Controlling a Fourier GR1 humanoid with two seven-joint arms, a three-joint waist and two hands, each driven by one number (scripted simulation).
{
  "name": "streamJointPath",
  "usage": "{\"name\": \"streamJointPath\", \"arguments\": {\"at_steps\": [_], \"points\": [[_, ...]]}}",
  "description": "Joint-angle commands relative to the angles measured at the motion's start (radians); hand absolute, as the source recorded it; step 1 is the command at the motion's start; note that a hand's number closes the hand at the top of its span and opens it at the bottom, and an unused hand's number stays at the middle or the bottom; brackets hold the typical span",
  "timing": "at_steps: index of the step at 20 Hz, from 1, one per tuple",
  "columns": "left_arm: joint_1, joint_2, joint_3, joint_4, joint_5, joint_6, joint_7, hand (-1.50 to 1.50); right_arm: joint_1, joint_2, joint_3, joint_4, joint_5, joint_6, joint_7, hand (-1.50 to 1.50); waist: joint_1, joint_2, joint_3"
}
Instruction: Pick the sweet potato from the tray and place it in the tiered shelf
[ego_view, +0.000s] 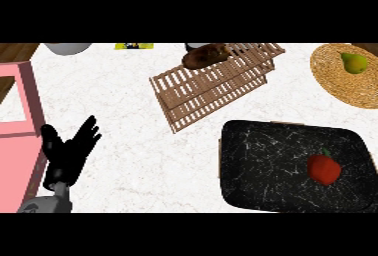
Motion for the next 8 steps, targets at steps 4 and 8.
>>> {"name": "streamJointPath", "arguments": {"at_steps": [4, 8], "points": [[-0.002, -0.044, -0.024, 0.03, -0.024, 0.019, -0.019, 0.0, 0.05, -0.191, -0.059, 0.111, -0.056, 0.155, -0.037, -1.5, 0.005, 0.006, -0.003], [-0.033, 0.012, 0.019, 0.036, 0.016, -0.035, 0.011, 0.0, 0.084, -0.259, -0.087, 0.153, -0.084, 0.236, -0.123, -1.5, 0.017, 0.012, -0.002]]}}
